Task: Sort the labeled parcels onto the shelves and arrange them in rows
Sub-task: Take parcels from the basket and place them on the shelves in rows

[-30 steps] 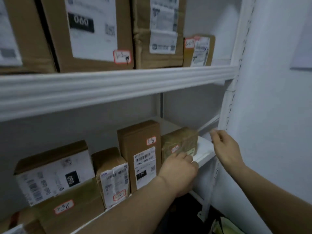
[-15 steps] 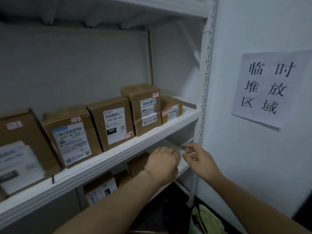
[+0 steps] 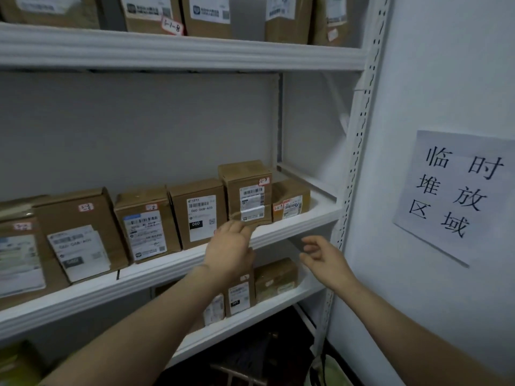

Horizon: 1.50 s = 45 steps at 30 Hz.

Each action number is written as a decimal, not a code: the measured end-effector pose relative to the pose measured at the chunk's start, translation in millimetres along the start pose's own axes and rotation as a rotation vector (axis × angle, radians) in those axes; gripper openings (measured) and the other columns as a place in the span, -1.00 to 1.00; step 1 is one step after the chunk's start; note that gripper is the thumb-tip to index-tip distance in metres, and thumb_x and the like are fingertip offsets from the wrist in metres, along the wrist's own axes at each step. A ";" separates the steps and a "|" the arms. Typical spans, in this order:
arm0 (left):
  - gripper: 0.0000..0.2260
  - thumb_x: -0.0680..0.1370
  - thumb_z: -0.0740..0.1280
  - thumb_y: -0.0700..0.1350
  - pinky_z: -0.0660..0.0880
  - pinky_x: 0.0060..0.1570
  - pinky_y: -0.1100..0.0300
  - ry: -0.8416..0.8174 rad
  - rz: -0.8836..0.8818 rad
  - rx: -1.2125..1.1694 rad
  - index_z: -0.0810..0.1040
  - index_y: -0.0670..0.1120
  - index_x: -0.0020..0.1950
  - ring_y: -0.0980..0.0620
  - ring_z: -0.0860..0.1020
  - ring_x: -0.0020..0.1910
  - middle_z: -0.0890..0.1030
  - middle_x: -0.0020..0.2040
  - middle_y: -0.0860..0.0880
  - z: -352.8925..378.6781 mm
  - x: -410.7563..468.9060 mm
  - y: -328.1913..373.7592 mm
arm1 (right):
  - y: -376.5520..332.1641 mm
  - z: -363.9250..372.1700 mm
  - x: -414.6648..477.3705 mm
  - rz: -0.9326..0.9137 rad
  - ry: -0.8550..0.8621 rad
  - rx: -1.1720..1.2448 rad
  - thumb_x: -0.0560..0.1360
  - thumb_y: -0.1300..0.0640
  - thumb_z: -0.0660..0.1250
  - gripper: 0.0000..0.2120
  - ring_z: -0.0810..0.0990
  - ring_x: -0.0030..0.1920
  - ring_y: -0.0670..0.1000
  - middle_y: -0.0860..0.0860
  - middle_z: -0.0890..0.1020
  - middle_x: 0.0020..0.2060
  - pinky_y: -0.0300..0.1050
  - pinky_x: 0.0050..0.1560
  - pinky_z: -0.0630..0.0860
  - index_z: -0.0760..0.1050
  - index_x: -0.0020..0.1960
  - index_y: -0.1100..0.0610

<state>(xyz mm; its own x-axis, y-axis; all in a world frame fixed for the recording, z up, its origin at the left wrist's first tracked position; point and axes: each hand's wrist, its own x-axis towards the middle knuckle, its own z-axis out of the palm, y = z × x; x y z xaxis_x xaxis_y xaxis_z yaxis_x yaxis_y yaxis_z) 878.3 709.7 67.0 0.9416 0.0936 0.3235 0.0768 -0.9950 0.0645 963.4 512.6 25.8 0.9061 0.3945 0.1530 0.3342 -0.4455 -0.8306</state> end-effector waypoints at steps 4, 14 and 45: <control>-0.51 0.58 0.25 -0.04 0.18 0.43 0.08 0.110 -0.068 0.008 0.25 -0.01 0.50 -0.03 0.20 0.47 0.30 0.46 -0.03 -14.1 34.6 -21.5 | 6.6 -0.9 45.7 -0.004 -0.017 -0.057 0.53 0.13 0.33 -0.66 0.52 -0.01 -0.11 -0.04 0.53 0.07 -0.24 0.03 0.42 0.42 0.29 0.07; -0.10 0.45 0.39 0.20 -0.08 0.51 -0.05 -0.091 -0.166 0.100 -0.16 0.13 0.56 -0.15 -0.08 0.55 -0.08 0.58 -0.12 -24.2 136.2 -76.0 | 17.4 11.7 162.3 -0.246 0.036 -0.408 0.52 0.01 0.33 -0.61 0.31 0.36 0.01 -0.01 0.43 0.33 -0.06 0.34 0.24 0.43 0.34 -0.01; -0.27 0.56 0.31 0.06 -0.03 0.49 0.05 -0.083 -0.243 0.127 -0.11 0.17 0.55 -0.14 0.04 0.54 -0.03 0.58 -0.06 4.3 159.9 -78.3 | 35.7 49.7 262.2 -0.240 -0.208 -0.752 0.40 -0.36 0.26 -0.29 -0.23 0.52 0.15 0.10 -0.03 0.54 0.41 0.40 -0.26 0.20 0.45 -0.10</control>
<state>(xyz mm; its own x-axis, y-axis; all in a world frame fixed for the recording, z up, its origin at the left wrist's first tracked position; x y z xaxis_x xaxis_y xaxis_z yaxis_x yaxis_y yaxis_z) 1024.3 802.5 109.6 0.9136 0.3321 0.2345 0.3393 -0.9406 0.0100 1200.0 640.0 9.7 0.7457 0.6559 0.1167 0.6648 -0.7212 -0.1946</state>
